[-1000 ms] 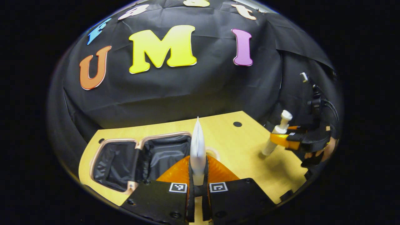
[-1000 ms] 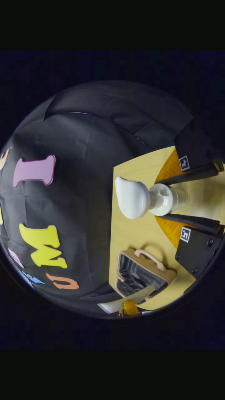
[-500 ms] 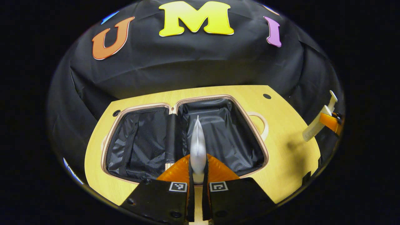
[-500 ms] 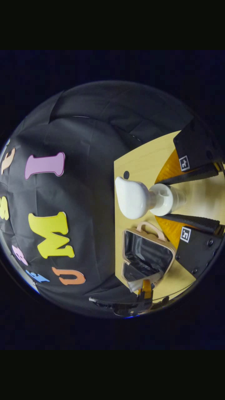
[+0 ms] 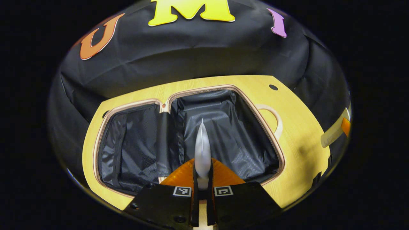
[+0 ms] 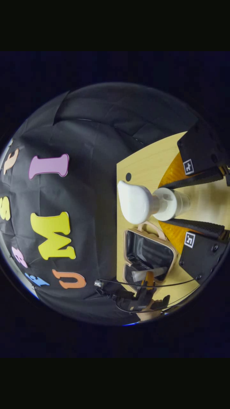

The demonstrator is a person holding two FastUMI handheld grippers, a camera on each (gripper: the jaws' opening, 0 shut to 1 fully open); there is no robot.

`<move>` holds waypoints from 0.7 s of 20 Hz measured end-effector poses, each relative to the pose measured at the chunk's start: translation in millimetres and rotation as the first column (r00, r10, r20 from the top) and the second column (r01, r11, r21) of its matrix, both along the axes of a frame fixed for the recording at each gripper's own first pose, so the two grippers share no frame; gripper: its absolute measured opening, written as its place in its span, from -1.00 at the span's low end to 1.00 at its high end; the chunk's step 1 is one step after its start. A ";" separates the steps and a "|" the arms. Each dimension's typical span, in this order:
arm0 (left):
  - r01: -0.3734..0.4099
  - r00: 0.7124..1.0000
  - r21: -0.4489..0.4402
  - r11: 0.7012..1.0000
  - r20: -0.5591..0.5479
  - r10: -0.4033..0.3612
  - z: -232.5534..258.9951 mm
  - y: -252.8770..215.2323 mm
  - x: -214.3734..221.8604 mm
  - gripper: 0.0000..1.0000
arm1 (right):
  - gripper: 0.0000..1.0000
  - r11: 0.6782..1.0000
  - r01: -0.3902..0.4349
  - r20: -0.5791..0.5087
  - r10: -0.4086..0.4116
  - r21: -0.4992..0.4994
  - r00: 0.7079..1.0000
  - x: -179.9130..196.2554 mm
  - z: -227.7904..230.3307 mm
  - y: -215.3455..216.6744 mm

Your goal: First open the suitcase, pack the skin care products into it, and then close the suitcase.

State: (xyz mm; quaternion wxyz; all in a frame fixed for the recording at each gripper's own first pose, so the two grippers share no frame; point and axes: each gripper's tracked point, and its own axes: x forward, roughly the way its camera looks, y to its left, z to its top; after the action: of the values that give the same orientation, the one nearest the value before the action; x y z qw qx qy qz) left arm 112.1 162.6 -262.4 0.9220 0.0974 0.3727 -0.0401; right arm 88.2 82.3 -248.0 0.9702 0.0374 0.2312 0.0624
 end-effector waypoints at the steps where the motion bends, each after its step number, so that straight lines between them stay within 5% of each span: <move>1: 0.011 1.000 0.012 1.000 0.000 -0.011 -0.8 -1.6 5.7 -0.76 | -0.05 1.000 0.003 -0.006 -0.003 0.000 1.000 1.2 -3.8 -2.2; 14: 0.071 0.997 0.085 0.994 -0.038 -0.068 -33.6 -9.0 58.6 -0.77 | -0.05 0.999 0.050 -0.074 -0.049 0.015 0.996 17.2 -22.6 -14.2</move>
State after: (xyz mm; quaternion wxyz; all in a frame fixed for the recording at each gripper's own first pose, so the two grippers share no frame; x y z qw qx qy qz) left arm 170.7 153.6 -295.9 0.9083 0.1495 0.3864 -0.0575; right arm 105.4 68.1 -270.7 0.9619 0.0537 0.2651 0.0389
